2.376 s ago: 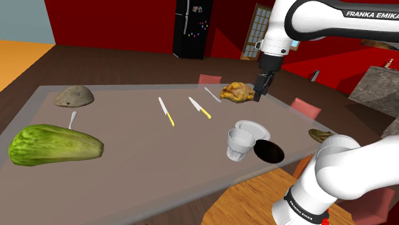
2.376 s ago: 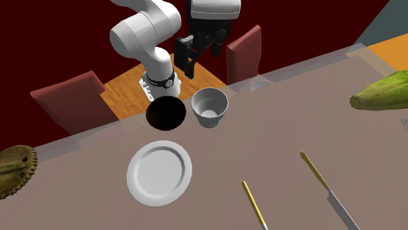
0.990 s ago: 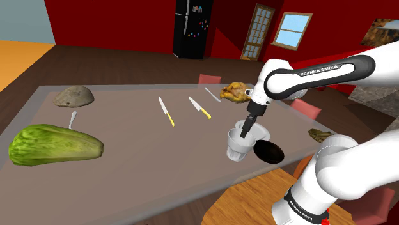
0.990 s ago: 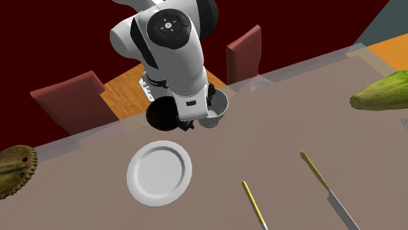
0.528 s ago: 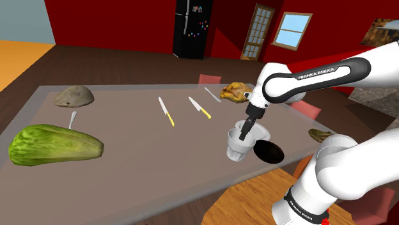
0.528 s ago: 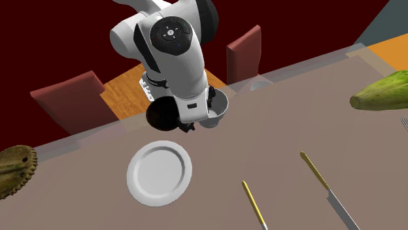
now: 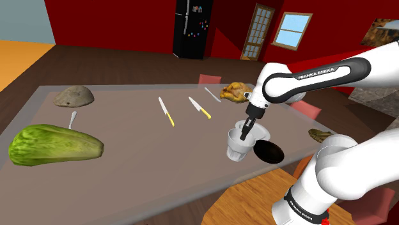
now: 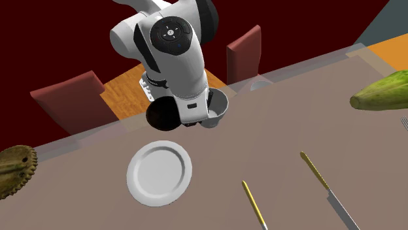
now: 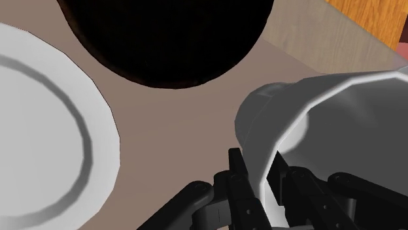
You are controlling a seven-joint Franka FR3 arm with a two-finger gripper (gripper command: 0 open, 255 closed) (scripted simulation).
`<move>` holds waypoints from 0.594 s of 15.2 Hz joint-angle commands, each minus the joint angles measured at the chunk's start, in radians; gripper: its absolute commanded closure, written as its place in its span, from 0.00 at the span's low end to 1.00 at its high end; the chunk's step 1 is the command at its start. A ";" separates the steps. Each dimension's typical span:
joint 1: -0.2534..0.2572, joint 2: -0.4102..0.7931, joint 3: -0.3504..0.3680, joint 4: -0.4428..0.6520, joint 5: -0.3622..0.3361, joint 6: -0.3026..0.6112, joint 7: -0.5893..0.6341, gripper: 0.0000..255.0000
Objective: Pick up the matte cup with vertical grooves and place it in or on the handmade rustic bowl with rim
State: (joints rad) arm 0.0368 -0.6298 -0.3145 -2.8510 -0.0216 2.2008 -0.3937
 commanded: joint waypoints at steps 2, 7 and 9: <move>0.000 0.000 0.000 0.000 0.000 0.000 0.000 1.00; -0.003 -0.029 0.009 0.024 -0.001 -0.053 0.009 1.00; -0.005 -0.047 0.015 0.041 -0.001 -0.087 0.015 1.00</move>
State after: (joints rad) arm 0.0345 -0.6653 -0.3016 -2.8150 -0.0214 2.1302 -0.3806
